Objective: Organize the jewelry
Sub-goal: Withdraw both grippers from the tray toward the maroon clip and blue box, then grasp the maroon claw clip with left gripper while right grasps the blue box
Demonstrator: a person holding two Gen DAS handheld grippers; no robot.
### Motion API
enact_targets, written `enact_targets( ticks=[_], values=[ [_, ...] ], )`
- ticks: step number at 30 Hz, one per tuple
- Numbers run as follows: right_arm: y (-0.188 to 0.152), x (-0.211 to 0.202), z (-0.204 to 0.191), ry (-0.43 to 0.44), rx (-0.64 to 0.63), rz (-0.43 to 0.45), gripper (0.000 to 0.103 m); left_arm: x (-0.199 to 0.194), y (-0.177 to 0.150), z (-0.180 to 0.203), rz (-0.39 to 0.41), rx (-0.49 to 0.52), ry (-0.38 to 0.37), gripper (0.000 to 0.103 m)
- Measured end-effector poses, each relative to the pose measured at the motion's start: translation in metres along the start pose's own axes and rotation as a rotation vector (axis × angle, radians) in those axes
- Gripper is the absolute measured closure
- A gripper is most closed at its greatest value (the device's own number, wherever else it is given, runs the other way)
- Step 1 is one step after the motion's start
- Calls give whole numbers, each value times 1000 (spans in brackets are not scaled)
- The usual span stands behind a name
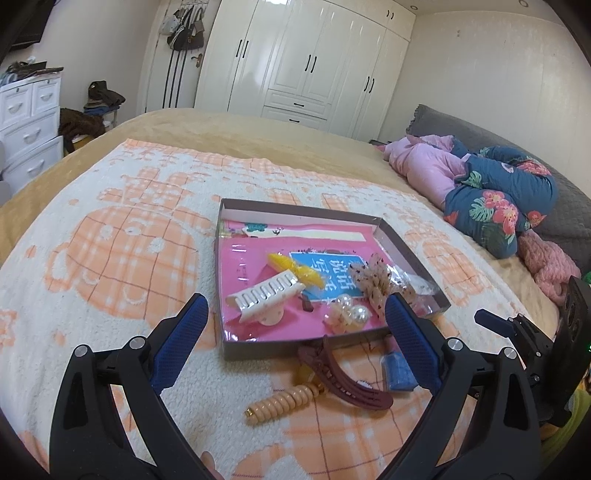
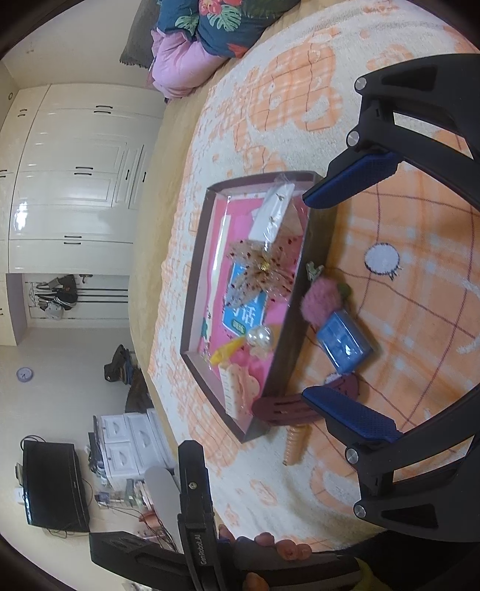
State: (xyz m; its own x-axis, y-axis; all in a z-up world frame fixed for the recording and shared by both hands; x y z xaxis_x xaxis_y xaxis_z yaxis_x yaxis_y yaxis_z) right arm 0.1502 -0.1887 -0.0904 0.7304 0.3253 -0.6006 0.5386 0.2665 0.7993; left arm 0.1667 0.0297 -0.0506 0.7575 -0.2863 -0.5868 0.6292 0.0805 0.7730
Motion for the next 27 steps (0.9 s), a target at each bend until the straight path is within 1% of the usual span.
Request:
enact_targets(
  ticks=[10, 18, 19, 21, 27],
  values=[
    [-9, 4, -16, 42, -7, -33, 9, 0, -16, -5, -38, 4, 9, 15],
    [-16, 14, -21, 64, 10, -73, 9, 9, -29, -7, -89, -4, -14, 16],
    [-17, 15, -21, 68, 15, -79, 11, 11, -30, -7, -94, -5, -20, 18],
    [-19, 18, -20, 72, 22, -91, 14, 14, -32, -7, -106, -6, -32, 25],
    [-22, 28, -18, 83, 51, -121, 19, 25, -39, -7, -149, -24, -66, 40]
  ],
)
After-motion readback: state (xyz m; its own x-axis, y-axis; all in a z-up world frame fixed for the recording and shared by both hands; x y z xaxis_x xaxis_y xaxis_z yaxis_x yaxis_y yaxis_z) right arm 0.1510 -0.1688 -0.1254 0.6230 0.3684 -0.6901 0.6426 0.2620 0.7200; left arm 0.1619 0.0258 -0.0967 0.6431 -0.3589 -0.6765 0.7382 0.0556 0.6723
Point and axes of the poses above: each gripper's, at about its wrist camera, not at the fingertips, and x roughly the way its jaws point, z to its right, y to its top, the point moved 4 cm from there along x, roughly the way its jaws point, and after that the axes turned 3 degrees about -z, right-handed, at the moved point
